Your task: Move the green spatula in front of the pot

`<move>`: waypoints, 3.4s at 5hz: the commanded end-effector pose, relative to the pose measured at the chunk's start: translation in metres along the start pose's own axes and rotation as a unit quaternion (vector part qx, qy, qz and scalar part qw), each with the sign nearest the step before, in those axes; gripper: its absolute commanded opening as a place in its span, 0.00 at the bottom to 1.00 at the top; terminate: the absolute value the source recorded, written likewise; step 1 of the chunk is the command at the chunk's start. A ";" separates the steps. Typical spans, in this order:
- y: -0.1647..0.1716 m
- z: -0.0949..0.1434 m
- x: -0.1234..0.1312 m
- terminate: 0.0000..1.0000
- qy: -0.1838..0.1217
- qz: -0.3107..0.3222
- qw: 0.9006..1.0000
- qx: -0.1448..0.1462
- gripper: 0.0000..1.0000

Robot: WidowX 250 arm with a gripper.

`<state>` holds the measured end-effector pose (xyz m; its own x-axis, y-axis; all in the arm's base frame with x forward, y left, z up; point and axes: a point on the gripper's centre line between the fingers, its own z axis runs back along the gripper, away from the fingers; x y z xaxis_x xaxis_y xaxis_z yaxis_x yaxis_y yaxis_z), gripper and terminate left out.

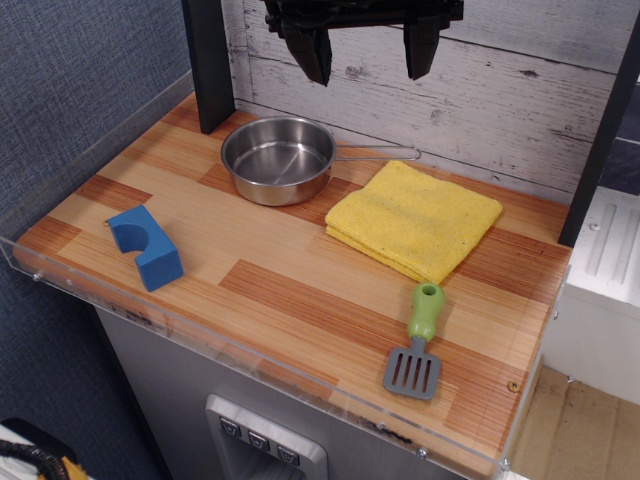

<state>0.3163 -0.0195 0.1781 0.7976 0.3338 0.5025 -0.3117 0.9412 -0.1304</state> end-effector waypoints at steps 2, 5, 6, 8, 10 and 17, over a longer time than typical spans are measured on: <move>-0.020 0.025 -0.004 0.00 -0.014 -0.012 1.000 -0.007 1.00; -0.023 0.011 -0.057 0.00 0.010 -0.055 0.998 0.030 1.00; -0.017 -0.012 -0.071 0.00 0.020 -0.058 0.997 0.055 1.00; -0.022 -0.042 -0.086 0.00 0.033 -0.056 0.995 0.077 1.00; -0.024 -0.072 -0.101 0.00 0.059 -0.061 0.992 0.097 1.00; -0.026 -0.107 -0.125 0.00 0.106 -0.081 0.987 0.090 0.00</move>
<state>0.2776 -0.0796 0.0182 0.9368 0.1999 0.2871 -0.2421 0.9628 0.1196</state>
